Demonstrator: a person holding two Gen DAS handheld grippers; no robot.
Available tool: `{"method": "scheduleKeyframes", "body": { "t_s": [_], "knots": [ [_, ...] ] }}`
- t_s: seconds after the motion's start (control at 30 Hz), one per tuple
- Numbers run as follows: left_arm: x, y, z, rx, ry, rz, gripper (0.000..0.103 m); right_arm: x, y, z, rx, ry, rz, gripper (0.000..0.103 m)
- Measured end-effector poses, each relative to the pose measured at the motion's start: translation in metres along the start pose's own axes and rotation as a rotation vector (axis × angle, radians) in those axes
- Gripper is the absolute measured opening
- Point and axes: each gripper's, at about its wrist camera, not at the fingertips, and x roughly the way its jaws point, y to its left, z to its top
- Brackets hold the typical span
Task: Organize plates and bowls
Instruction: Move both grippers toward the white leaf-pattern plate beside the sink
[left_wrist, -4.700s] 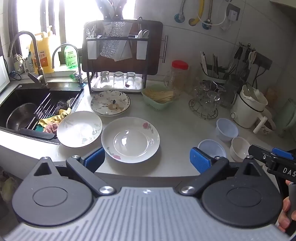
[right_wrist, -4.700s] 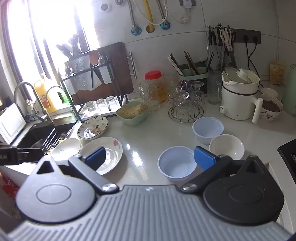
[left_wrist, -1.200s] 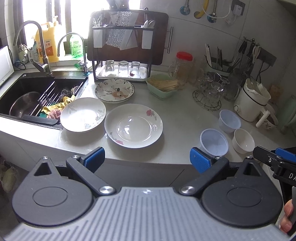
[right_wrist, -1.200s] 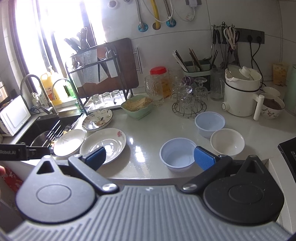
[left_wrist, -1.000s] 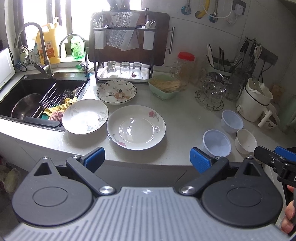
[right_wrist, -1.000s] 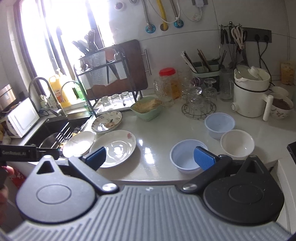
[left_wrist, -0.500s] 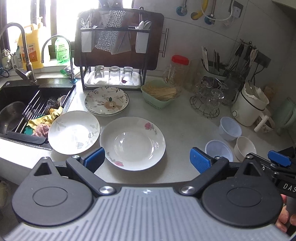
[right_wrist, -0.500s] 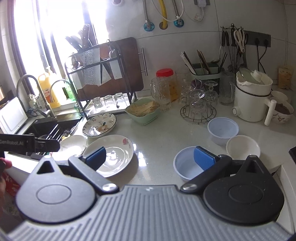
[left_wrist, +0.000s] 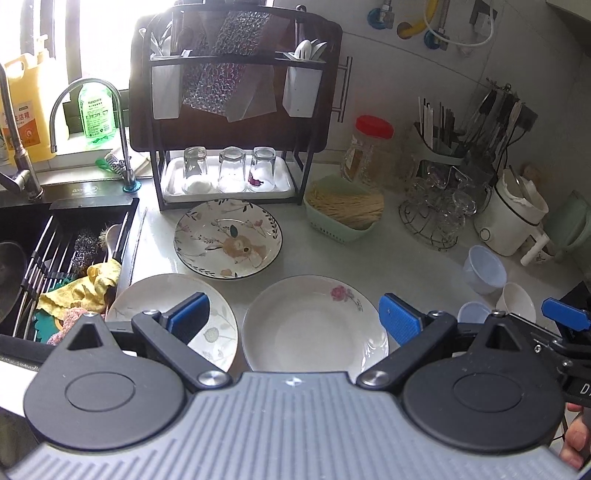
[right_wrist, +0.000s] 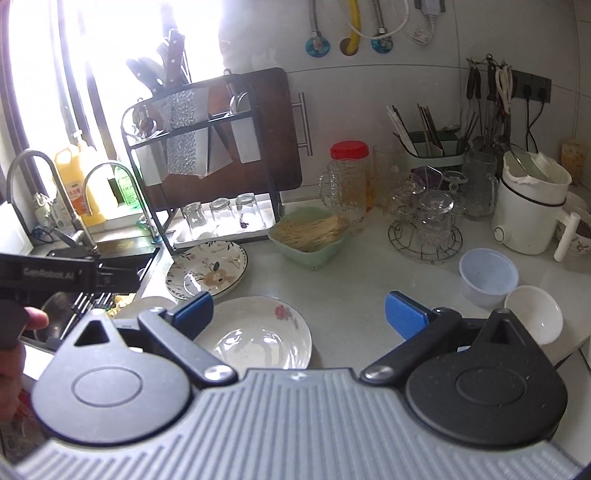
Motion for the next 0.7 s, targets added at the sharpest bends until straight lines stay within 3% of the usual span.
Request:
{"method": "scheduleKeyframes", "body": {
  "t_s": [0.33, 0.7],
  "knots": [
    [0.037, 0.068, 0.02, 0.027, 0.048, -0.069, 0.1, 0.037, 0.055, 0.003, 0.069, 0.016, -0.08, 0.101],
    [0.066, 0.155, 0.029, 0.039, 0.101, -0.077, 0.1, 0.077, 0.127, -0.01, 0.121, 0.089, -0.012, 0.101]
  ]
}}
